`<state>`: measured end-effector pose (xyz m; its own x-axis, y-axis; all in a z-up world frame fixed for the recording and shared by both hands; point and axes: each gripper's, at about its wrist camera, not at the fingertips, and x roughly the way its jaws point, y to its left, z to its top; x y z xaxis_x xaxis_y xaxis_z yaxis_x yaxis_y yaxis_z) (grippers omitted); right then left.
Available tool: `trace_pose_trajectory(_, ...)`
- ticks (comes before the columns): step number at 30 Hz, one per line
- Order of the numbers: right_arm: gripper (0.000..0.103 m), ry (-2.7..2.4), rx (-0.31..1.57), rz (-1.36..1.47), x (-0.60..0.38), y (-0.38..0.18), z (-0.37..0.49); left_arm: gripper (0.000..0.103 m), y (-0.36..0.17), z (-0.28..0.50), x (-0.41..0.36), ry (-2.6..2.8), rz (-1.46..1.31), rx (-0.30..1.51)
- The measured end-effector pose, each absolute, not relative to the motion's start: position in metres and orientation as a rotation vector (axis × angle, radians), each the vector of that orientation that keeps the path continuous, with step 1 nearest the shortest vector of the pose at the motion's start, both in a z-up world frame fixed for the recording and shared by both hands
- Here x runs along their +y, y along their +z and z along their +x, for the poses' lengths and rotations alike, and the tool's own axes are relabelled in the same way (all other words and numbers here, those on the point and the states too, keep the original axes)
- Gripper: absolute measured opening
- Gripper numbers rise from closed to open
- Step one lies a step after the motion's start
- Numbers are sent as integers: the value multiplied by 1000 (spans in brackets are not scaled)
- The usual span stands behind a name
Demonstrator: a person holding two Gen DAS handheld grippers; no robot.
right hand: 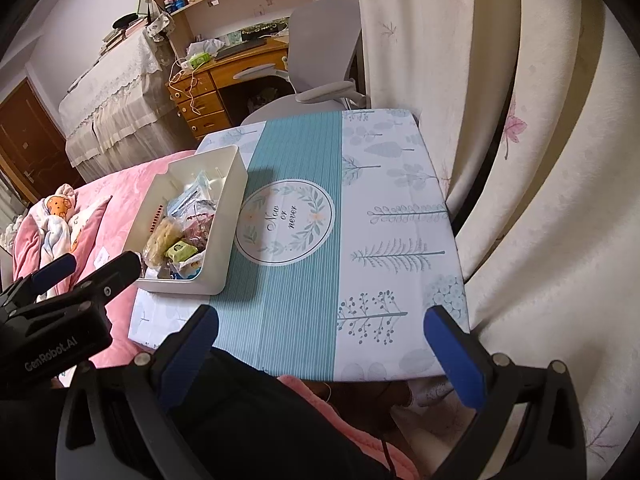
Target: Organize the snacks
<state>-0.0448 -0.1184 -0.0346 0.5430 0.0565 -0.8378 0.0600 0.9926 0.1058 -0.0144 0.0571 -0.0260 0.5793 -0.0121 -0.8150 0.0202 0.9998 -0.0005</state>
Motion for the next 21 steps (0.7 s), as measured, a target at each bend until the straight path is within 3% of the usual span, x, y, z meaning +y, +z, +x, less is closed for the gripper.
trace_pose_trajectory(21,103,-2,1036,134,-121,-41,-36,102,-32,-7,58,-31,14,968)
